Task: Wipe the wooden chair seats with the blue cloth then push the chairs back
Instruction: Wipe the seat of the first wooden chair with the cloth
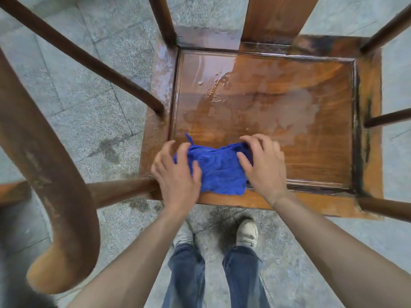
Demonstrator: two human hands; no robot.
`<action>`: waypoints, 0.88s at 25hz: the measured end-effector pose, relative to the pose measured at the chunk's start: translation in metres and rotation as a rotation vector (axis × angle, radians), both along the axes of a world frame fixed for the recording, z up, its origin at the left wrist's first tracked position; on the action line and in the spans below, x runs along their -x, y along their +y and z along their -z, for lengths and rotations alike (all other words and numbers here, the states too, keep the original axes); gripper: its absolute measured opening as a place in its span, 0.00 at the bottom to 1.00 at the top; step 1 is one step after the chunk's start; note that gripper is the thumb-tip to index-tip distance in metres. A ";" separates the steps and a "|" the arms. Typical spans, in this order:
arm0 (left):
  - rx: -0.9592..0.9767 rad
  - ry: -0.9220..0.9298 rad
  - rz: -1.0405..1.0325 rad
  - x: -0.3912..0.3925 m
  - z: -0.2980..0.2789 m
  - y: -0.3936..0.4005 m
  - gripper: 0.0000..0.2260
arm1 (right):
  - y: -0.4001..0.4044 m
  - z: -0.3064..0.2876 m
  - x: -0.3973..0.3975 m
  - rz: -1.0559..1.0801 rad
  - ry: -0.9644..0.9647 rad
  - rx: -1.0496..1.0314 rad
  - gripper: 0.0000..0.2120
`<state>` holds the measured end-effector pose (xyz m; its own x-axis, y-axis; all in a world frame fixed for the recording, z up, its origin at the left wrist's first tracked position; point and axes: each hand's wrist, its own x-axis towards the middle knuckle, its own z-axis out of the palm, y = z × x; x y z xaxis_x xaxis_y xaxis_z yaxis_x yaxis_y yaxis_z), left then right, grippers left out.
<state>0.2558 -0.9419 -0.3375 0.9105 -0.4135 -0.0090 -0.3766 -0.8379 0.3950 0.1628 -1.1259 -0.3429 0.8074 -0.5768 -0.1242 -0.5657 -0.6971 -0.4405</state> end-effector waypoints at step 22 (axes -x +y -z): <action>-0.371 0.053 0.363 -0.225 0.039 -0.225 0.27 | -0.108 0.043 0.024 0.251 0.210 0.256 0.31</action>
<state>0.4811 -1.1672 -0.3770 0.7032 -0.6627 -0.2574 -0.6566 -0.7442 0.1225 0.1383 -1.2342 -0.3864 0.6103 -0.7860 -0.0983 -0.7911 -0.5982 -0.1278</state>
